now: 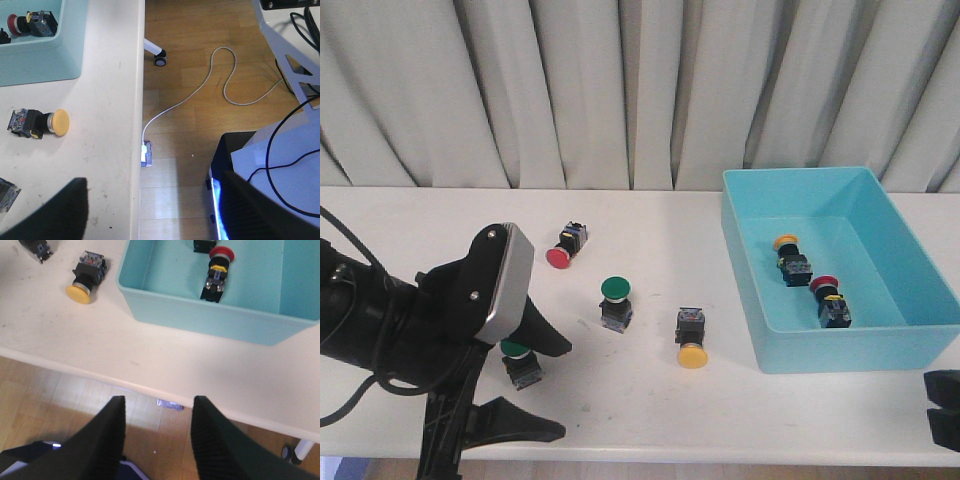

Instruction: Pick red and yellow buttons and place in box

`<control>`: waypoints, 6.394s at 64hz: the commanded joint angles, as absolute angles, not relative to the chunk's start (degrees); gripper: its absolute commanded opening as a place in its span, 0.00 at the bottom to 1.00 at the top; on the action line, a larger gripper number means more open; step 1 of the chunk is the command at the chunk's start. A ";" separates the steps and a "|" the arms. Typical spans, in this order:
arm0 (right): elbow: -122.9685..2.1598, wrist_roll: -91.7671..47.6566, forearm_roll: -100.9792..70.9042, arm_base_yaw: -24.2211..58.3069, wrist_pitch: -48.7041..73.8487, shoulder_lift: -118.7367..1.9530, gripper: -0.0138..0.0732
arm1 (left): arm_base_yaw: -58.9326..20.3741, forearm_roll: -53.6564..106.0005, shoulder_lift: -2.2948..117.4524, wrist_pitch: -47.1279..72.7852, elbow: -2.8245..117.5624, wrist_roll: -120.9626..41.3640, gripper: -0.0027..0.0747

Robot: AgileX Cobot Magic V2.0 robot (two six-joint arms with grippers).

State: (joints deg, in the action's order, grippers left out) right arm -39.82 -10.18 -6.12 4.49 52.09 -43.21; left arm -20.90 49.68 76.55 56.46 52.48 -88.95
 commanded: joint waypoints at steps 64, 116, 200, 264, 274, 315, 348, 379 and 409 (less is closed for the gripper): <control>-41.18 -10.19 -6.55 4.20 51.14 -42.40 0.15 | -21.11 52.76 75.23 56.69 53.97 -88.39 0.02; -41.18 -10.19 -6.55 4.20 50.89 -42.40 0.15 | -20.85 27.81 56.70 28.05 45.12 -46.64 0.03; -41.18 -10.19 -6.55 4.20 51.29 -42.40 0.15 | -3.16 -1.19 -1.53 2.58 -4.40 1.13 0.03; -41.18 -10.19 -6.55 4.20 51.29 -42.40 0.15 | -3.16 -0.80 -1.47 -0.43 -4.40 0.00 0.03; -41.18 -10.19 -6.55 4.20 51.29 -42.40 0.15 | -3.16 2.43 -1.47 -0.77 -4.40 -2.56 0.03; -41.18 -10.19 -6.55 4.20 51.39 -42.40 0.15 | -3.16 3.12 -1.47 -1.62 -4.40 -0.91 0.03; -41.18 -10.19 -6.55 4.20 51.39 -42.40 0.15 | -3.16 0.00 -1.47 -1.79 -4.40 -0.40 0.03; -41.18 -10.19 -6.55 4.20 51.39 -42.40 0.15 | -3.16 0.00 -1.47 -1.74 -4.36 -0.40 0.03; -40.59 -10.24 -3.31 4.74 46.66 -38.44 0.15 | -3.16 0.00 -1.47 -1.74 -4.36 -0.40 0.03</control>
State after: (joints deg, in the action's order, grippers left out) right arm -39.66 -9.99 -5.26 4.70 53.37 -41.11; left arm -3.26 0.00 -0.62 2.83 -1.53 -0.93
